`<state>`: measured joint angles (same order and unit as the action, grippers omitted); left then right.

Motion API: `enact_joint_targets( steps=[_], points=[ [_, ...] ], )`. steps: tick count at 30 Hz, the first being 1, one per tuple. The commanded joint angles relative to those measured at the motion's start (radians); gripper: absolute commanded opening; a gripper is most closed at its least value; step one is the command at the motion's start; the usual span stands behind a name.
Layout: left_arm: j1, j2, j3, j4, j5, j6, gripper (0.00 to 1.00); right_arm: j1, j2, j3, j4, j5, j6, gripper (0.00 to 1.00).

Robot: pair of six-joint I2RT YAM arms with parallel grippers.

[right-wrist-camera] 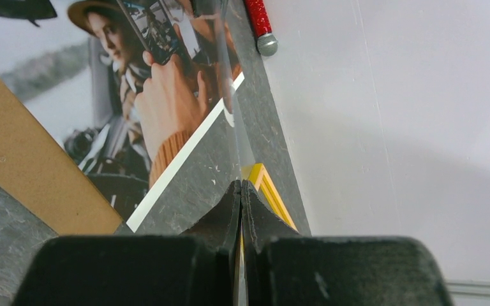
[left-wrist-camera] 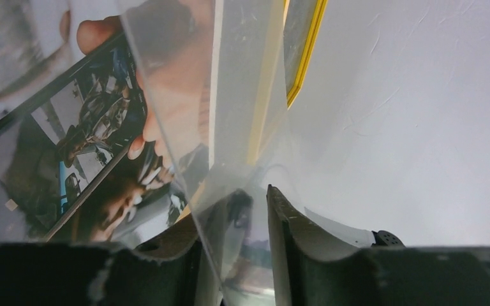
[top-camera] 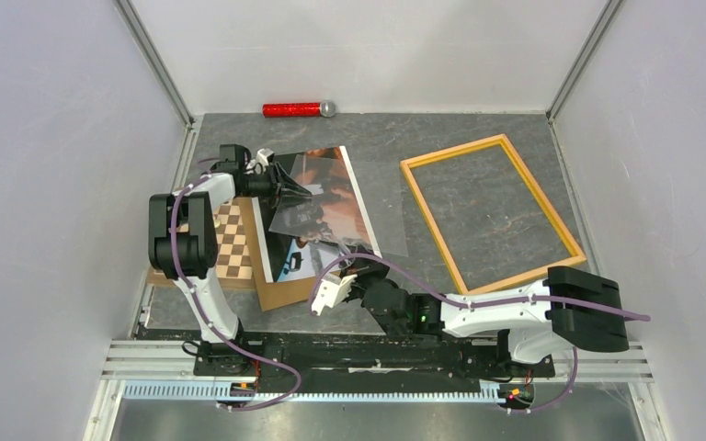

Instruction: Put the photo into the frame

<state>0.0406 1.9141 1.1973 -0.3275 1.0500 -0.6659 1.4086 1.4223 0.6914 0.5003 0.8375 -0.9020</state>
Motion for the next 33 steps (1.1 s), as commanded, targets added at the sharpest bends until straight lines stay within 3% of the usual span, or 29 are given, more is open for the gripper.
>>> enact_joint_targets(
  steps=[1,11,13,17,21,27,33],
  points=[
    [0.008,-0.059,0.023,-0.002,0.041,-0.013,0.32,-0.004,-0.018,-0.043,0.056,0.001,0.028,0.02],
    [0.013,-0.041,0.067,-0.059,0.038,0.047,0.03,-0.003,0.013,-0.098,-0.005,-0.079,0.153,0.24],
    [0.013,-0.04,0.077,-0.074,0.032,0.067,0.02,-0.002,0.013,-0.096,-0.033,-0.103,0.18,0.29],
    [0.013,-0.042,0.089,-0.094,0.019,0.112,0.02,-0.002,0.002,-0.082,-0.11,-0.179,0.248,0.52],
    [0.015,-0.053,0.103,-0.121,-0.007,0.177,0.02,-0.002,-0.023,-0.058,-0.197,-0.27,0.311,0.68],
    [0.016,-0.091,0.105,-0.123,-0.03,0.245,0.02,-0.021,-0.088,-0.01,-0.275,-0.32,0.355,0.74],
    [0.015,-0.183,0.04,0.008,-0.02,0.221,0.02,-0.203,-0.145,0.114,-0.394,-0.399,0.491,0.75]
  ],
)
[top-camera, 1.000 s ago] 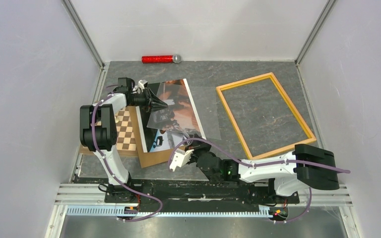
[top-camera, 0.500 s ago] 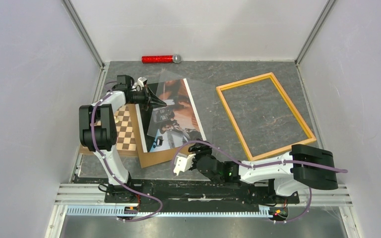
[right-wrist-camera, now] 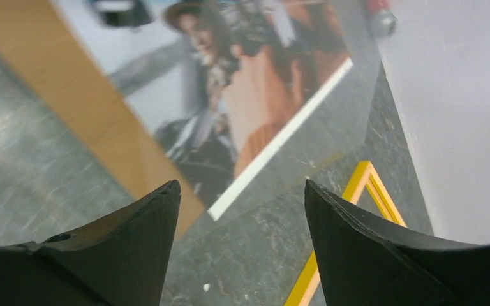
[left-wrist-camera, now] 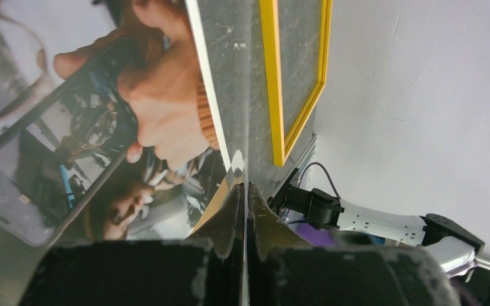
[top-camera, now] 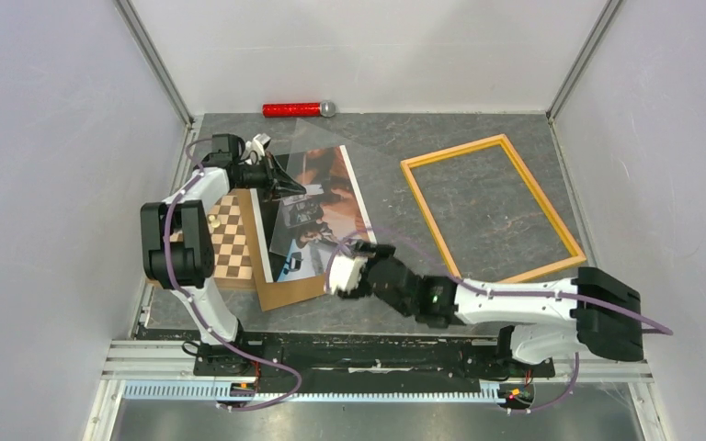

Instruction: Put the photo into the frame

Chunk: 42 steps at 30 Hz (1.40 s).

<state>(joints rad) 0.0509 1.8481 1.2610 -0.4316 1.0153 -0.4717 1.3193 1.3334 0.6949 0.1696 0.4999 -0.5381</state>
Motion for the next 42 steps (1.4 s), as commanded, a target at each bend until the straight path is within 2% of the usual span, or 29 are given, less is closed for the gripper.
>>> enact_joint_targets(
  steps=[1,8,13,16,30,42],
  points=[
    [0.005,-0.136,-0.04,0.143,0.017,0.009,0.02,-0.155,-0.061,0.127,-0.079,-0.077,0.147,0.75],
    [0.006,-0.277,-0.182,0.344,-0.006,-0.096,0.02,-0.399,-0.056,0.145,-0.122,-0.197,0.321,0.74],
    [0.006,-0.348,-0.247,0.367,-0.006,-0.1,0.02,-0.608,-0.002,0.127,-0.151,-0.381,0.423,0.72],
    [0.005,-0.377,-0.263,0.367,0.012,-0.107,0.02,-0.689,0.041,0.096,-0.148,-0.451,0.444,0.7],
    [0.005,-0.491,-0.265,0.259,0.036,-0.01,0.02,-0.823,0.17,0.023,-0.149,-0.437,0.421,0.72],
    [0.006,-0.529,-0.264,0.261,0.051,-0.012,0.02,-0.9,0.22,0.012,-0.167,-0.419,0.401,0.65]
  ],
)
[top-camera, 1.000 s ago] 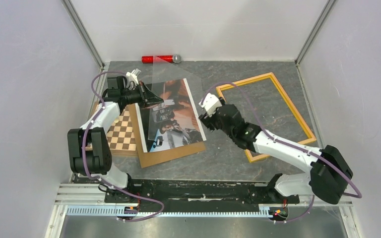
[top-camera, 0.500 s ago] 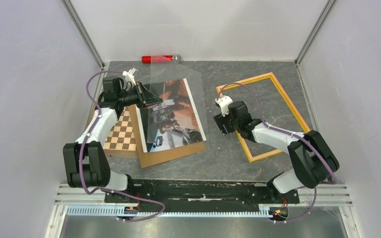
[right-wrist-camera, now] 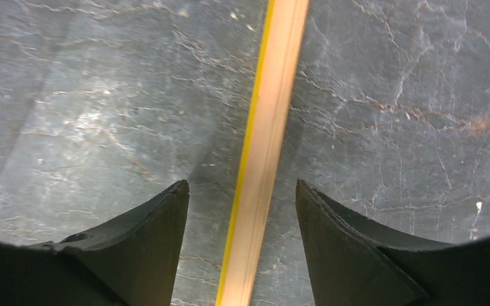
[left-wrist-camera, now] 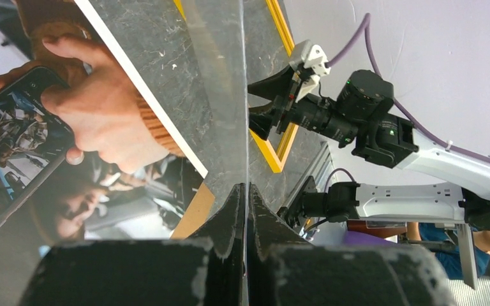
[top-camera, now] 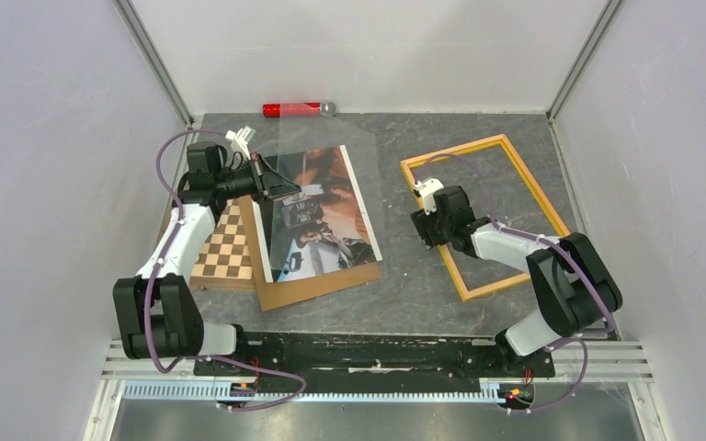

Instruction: Put the photo into the frame

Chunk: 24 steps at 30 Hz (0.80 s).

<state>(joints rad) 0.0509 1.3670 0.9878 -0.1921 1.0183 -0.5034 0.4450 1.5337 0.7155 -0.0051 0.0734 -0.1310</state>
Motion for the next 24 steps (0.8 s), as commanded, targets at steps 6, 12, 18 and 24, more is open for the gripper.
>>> enact_joint_targets(
  steps=[6,12,18,24],
  points=[
    [0.007,-0.057,0.042,0.021,0.054,0.007,0.02,-0.034,0.049,-0.001,-0.02,-0.003,0.032,0.4],
    [0.016,-0.044,0.112,0.005,0.065,-0.005,0.02,-0.035,0.078,0.039,-0.03,-0.055,0.151,0.21],
    [0.039,-0.023,0.207,-0.055,0.07,0.008,0.02,-0.034,0.145,0.099,-0.003,-0.162,0.335,0.12],
    [0.045,-0.027,0.235,-0.069,0.052,0.007,0.02,-0.029,0.189,0.091,0.158,-0.243,0.545,0.09]
  ],
)
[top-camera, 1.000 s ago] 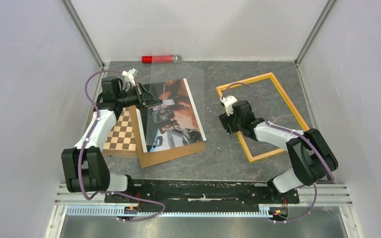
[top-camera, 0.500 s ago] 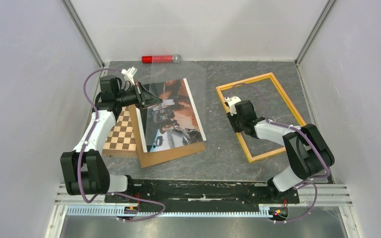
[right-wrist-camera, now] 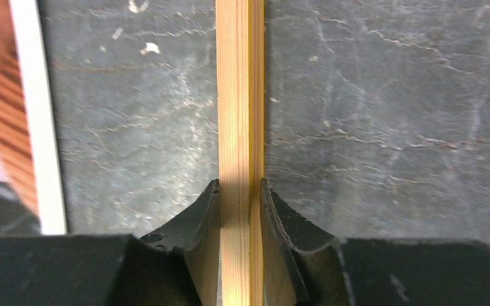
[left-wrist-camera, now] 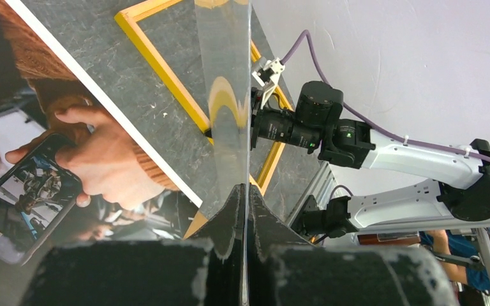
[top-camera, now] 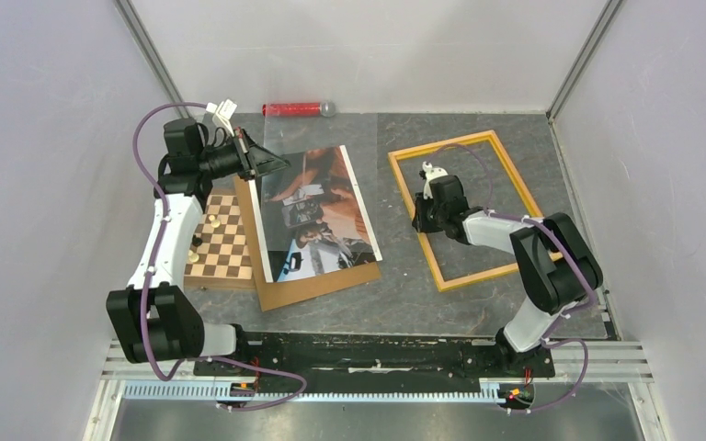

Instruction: Put the photo into the frame

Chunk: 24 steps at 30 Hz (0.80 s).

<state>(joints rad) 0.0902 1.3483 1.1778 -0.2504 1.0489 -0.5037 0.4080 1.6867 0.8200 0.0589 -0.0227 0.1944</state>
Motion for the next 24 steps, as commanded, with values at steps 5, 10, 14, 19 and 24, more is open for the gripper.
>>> enact_joint_targets(
  steps=[5,10,14,19,24],
  points=[
    [0.01,-0.011,0.053,-0.019,0.014,0.003,0.02,0.02,0.045,-0.081,0.249,-0.195,0.416,0.04],
    [0.016,-0.028,0.055,-0.03,0.005,0.009,0.02,0.065,0.029,-0.135,0.321,-0.155,0.51,0.01],
    [0.016,-0.037,0.05,-0.033,-0.003,0.017,0.02,0.095,-0.017,-0.194,0.397,-0.152,0.577,0.18],
    [0.016,-0.032,0.042,-0.03,-0.003,0.018,0.02,0.095,-0.07,-0.15,0.32,-0.109,0.495,0.53],
    [0.017,-0.043,0.025,-0.012,0.014,0.013,0.02,0.073,-0.135,-0.065,0.205,-0.036,0.293,0.67]
  ],
)
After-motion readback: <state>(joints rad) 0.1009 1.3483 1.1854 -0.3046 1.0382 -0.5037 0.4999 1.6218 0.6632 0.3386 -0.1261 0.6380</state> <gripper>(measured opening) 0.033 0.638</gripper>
